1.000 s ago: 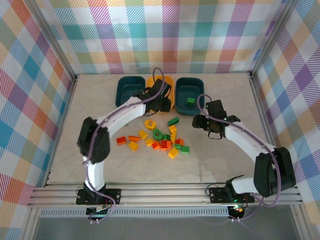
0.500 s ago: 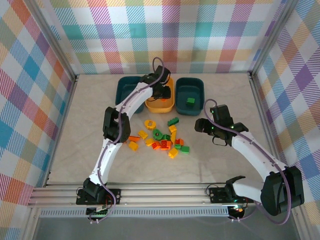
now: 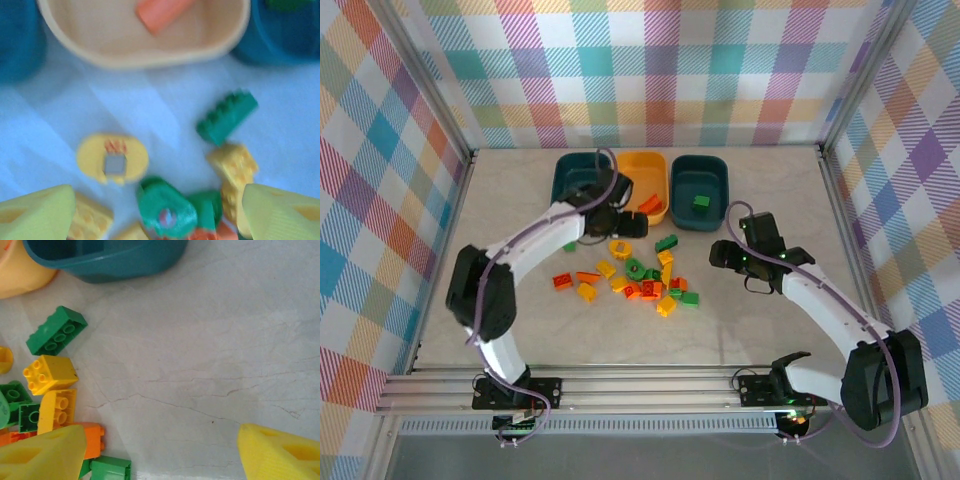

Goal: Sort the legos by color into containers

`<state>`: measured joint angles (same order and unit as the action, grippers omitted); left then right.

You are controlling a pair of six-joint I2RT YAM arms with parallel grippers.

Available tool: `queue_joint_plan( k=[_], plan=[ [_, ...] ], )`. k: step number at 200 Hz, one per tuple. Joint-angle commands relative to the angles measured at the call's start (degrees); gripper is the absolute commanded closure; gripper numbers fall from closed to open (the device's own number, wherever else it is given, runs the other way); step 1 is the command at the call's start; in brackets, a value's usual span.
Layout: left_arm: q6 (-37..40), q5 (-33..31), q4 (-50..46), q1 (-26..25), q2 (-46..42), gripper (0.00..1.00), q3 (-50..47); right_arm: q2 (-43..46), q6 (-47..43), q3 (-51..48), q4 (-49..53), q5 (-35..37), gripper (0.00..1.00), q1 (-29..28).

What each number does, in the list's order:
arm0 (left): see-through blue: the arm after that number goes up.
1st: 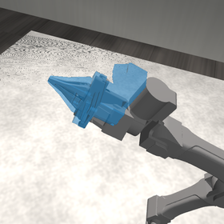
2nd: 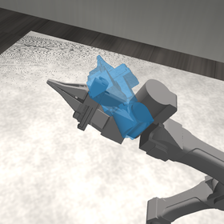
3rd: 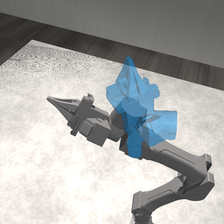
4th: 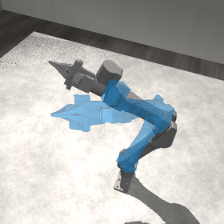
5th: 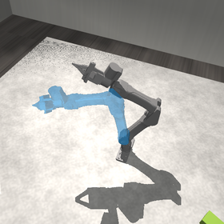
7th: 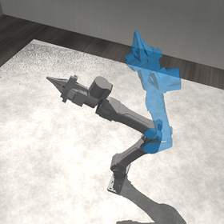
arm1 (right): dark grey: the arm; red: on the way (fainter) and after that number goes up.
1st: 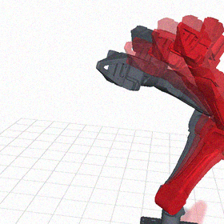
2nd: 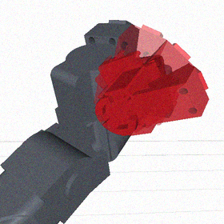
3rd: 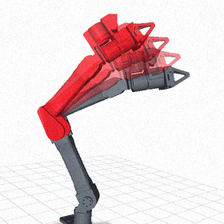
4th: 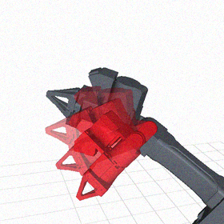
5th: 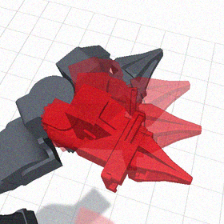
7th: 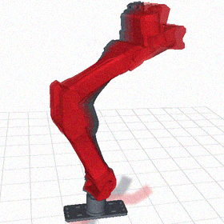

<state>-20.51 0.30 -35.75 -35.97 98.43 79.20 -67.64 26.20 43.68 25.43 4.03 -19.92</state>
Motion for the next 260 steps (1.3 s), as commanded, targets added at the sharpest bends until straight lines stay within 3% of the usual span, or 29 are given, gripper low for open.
queue_joint_plan(
  k=[1, 28, 52, 114, 143, 170, 227, 260],
  plan=[
    [-4.3, 2.3, 3.9, -9.1, -2.7, 0.14, -7.7, -1.9, -0.4, 0.0, -0.4, 1.6, 0.22, -0.4],
    [-8.7, 1.5, 6.4, -19.4, -4.0, 0.14, -13.3, -2.4, -1.9, 1.3, 1.0, 6.7, 0.21, -0.3],
    [-7.9, -1.3, 6.1, -23.9, -1.3, 0.13, -13.8, -2.1, -0.9, 0.4, 0.0, 6.4, 0.21, -0.3],
    [0.7, -1.5, 8.3, -24.5, 4.9, 0.14, -12.0, -1.2, -0.4, -0.4, 0.9, 6.8, 0.19, -0.3],
    [1.5, -5.7, 8.6, -24.5, 6.0, 0.17, -11.8, -1.3, -0.4, -0.4, 1.1, 7.0, 0.19, -0.3],
    [2.0, -5.5, 10.5, -24.5, 6.4, 0.21, -12.5, -2.3, -0.2, -0.2, 0.7, 6.3, 0.20, -0.3],
    [1.8, -1.3, 13.6, -25.2, 6.8, 0.34, -13.3, -4.1, -0.3, 1.3, 0.7, 5.8, 0.22, -0.3],
    [2.2, -0.6, 13.2, -25.9, 7.9, 0.48, -13.6, -4.5, 0.0, 1.7, 0.5, 5.9, 0.22, -0.3]
  ],
)
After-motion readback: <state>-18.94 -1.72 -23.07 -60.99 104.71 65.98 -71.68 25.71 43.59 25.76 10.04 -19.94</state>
